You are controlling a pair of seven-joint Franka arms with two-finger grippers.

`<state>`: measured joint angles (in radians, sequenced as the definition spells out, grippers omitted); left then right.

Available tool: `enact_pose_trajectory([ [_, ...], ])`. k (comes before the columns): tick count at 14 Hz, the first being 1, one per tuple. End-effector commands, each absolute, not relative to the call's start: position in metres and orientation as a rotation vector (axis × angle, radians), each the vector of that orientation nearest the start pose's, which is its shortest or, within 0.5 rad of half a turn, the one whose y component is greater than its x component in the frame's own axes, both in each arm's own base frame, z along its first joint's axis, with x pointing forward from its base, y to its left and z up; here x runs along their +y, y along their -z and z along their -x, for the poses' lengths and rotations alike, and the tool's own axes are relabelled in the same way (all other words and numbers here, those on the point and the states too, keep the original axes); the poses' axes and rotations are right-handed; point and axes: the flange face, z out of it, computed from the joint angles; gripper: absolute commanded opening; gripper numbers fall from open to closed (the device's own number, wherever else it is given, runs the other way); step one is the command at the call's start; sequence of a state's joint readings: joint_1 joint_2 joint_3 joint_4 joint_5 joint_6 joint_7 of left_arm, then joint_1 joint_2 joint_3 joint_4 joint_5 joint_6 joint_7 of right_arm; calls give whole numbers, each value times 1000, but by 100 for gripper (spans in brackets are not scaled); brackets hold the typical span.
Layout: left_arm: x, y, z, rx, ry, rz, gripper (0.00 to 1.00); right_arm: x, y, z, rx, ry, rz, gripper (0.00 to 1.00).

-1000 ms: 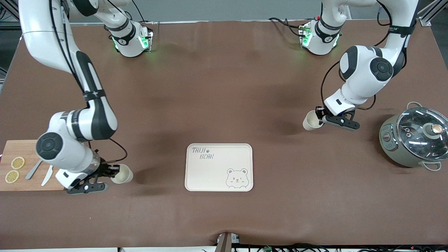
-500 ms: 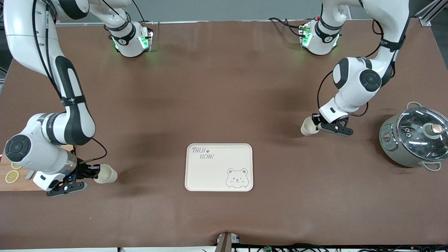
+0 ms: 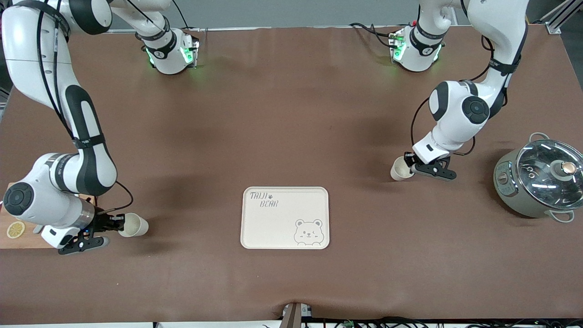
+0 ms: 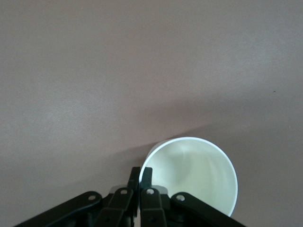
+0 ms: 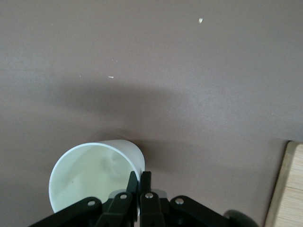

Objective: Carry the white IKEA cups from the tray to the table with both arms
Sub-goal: 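Carry the cups off the tray with both grippers, apart from each other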

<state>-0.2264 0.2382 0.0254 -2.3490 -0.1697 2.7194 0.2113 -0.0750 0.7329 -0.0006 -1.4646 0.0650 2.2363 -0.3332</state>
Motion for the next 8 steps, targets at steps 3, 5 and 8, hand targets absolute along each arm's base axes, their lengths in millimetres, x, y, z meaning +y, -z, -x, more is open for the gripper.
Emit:
enact_pose_trajectory([
  [3,-101,-237,-520,425,268,3182,0,-62,-235,-720,-281,56,3031,0],
  [5,-102,-234,-520,425,277,3179,0,-65,-232,-719,-259,55,3022,1],
  [8,-102,-233,-520,427,275,3179,0,-64,-229,-719,-259,48,3021,49],
])
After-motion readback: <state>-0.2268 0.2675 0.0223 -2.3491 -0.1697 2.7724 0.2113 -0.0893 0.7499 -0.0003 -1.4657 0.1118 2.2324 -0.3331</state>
